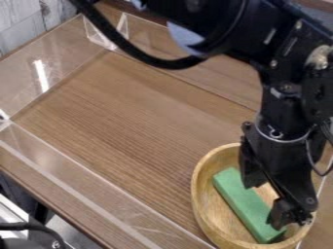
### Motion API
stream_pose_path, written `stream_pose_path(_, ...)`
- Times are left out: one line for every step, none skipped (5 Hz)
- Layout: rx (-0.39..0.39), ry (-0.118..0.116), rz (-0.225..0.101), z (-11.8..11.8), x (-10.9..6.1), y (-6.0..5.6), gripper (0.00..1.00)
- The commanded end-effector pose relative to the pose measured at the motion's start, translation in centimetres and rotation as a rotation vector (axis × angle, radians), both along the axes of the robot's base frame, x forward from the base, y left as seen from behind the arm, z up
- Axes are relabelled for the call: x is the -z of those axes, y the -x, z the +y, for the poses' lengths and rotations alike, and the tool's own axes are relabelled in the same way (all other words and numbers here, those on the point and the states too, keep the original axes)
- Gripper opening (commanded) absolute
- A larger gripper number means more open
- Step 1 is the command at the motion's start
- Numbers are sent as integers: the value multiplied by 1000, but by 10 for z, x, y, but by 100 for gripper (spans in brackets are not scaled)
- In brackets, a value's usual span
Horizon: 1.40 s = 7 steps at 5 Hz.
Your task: Put the green block in the brown bowl
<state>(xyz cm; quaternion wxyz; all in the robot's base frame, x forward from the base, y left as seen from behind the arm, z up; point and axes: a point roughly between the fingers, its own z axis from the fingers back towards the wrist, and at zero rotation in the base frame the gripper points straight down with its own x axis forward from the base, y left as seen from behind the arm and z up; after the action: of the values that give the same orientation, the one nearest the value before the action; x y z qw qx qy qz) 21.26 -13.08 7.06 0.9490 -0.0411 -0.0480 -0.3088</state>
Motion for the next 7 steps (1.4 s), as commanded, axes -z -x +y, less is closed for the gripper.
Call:
stream_pose_path(1, 23, -36, 1, -5, -8, 100)
stream_pose_path(4, 29, -41, 2, -3, -11, 100)
stream_pose_path(6, 35, -46, 3, -2, -13, 100)
stream_pose_path(7, 41, -51, 4, -1, -15, 100)
stream_pose_path(6, 48, -54, 6, -1, -18, 100)
stream_pose_path(5, 54, -57, 9, -1, -21, 100)
stream_pose_path(4, 59, -60, 10, 0, -24, 100)
